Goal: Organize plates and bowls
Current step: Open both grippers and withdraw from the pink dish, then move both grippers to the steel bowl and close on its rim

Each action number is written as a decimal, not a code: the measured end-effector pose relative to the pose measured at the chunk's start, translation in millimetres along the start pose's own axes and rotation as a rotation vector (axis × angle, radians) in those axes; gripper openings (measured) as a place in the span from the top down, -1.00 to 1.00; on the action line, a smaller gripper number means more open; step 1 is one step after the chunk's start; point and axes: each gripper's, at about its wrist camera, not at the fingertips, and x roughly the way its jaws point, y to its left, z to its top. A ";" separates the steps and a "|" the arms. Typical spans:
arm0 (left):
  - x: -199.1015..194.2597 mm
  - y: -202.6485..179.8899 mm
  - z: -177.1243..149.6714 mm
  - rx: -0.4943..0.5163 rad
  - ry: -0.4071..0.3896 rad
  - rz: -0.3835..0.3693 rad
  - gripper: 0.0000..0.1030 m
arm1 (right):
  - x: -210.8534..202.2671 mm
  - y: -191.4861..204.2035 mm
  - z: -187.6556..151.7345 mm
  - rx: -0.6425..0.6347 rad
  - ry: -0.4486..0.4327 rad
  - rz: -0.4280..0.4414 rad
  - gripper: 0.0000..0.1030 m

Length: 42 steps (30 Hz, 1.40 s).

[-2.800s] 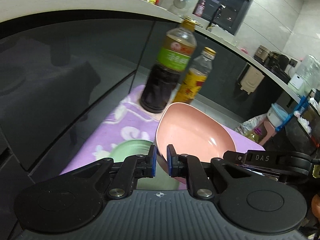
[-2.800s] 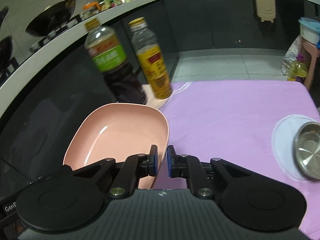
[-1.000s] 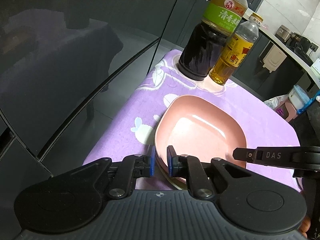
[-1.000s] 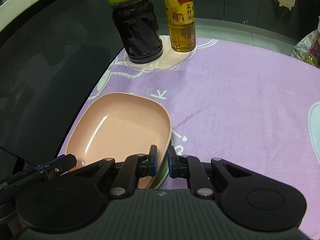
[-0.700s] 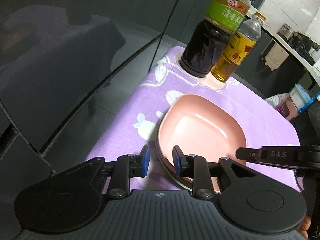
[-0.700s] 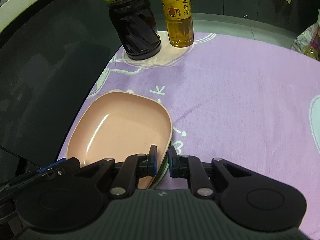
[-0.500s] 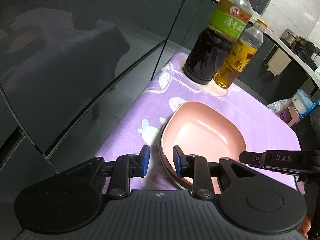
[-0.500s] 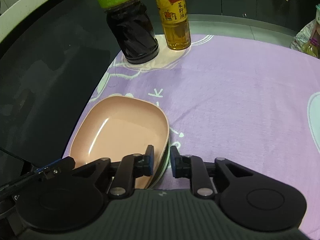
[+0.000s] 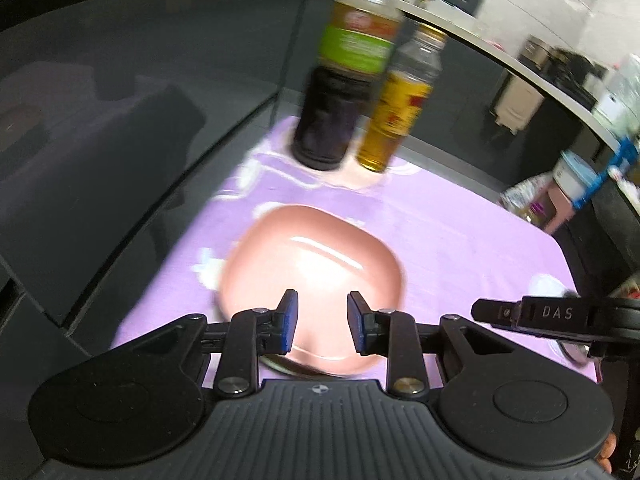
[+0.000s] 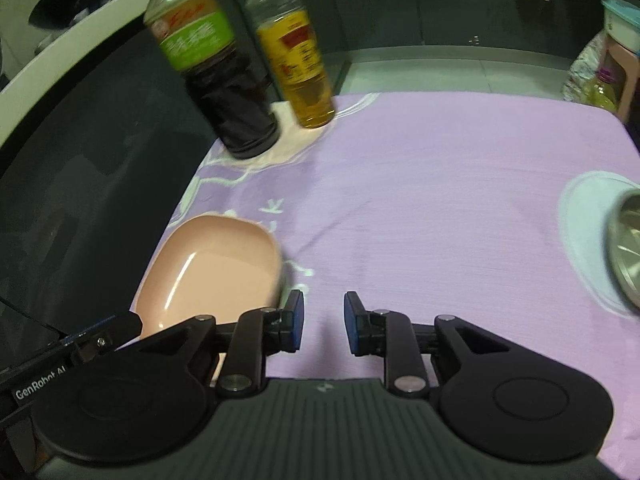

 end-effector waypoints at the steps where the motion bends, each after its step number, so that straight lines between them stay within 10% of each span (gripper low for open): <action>1: 1.6 -8.5 0.0 0.012 0.005 -0.006 0.51 | -5.8 -9.3 -0.6 0.012 -0.012 -0.007 0.52; 22: 30.5 -213.0 -25.3 0.226 0.038 -0.179 0.51 | -98.7 -197.8 -46.4 0.309 -0.270 -0.240 0.39; 42: 99.0 -253.7 -27.3 0.106 0.141 -0.240 0.51 | -79.0 -253.9 -34.2 0.435 -0.257 -0.200 0.39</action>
